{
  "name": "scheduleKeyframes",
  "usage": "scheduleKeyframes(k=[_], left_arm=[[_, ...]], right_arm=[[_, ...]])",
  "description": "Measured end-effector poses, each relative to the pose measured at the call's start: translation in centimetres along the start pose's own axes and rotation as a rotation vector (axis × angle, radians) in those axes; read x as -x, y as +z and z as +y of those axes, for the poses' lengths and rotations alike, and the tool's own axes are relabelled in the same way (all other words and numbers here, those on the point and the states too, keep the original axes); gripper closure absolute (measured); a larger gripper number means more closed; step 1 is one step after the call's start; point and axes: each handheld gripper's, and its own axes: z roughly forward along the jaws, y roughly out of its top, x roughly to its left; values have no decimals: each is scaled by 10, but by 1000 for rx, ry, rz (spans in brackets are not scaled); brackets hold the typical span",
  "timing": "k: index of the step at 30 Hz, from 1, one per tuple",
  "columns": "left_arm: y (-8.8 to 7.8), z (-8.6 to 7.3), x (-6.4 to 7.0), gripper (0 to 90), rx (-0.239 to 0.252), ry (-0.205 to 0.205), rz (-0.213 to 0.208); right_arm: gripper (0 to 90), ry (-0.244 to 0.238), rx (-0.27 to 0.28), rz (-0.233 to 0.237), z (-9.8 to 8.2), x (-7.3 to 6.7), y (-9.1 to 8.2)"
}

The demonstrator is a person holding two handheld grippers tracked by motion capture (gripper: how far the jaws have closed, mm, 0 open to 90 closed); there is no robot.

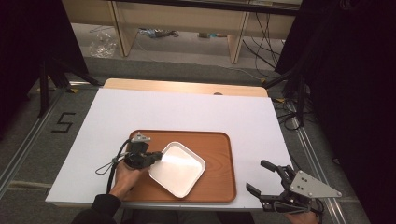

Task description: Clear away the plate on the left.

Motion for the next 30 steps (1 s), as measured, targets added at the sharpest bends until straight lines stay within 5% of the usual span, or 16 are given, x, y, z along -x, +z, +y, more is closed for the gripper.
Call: scheduleKeyframes(k=[14,30], left_arm=[[6,-4,10,830,-122,94,14],[-2,-13,21,785,-178,78,-10]], right_arm=[[193,4,3,0,0,0,-1],[192,1,0,0,0,0,0]])
